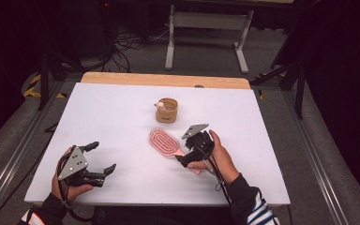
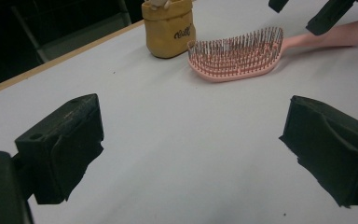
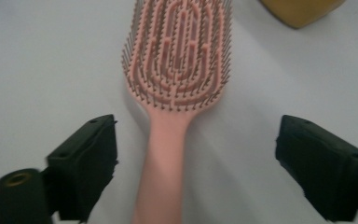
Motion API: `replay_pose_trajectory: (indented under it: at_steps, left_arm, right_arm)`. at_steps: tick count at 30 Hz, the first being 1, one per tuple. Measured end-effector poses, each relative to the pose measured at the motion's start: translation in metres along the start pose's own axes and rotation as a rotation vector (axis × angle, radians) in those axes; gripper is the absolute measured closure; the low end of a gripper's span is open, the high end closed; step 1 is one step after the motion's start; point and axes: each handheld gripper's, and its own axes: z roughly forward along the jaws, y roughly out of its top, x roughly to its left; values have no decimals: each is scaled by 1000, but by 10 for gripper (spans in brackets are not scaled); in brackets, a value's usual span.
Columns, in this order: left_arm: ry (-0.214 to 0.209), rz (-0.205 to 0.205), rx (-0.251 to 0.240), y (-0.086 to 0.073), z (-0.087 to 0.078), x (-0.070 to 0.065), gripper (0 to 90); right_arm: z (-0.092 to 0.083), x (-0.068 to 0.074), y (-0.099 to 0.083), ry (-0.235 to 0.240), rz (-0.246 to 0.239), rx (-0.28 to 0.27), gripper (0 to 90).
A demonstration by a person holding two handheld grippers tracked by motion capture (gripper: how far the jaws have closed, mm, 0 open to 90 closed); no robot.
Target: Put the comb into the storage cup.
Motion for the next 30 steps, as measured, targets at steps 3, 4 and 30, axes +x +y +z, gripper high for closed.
replay_pose_trajectory:
  at_steps: [3,4,30]
  left_arm:
    - [-2,2,-1,0,0,-1,63]
    - [-2,2,1,0,0,-1,64]
    - [-24,-15,27,-1,6,-2,69]
  right_arm:
    - [5,1,1,4,-3,34,212]
    - [8,2,2,1,-2,45,211]
    - [23,8,-5,31,-51,17,694]
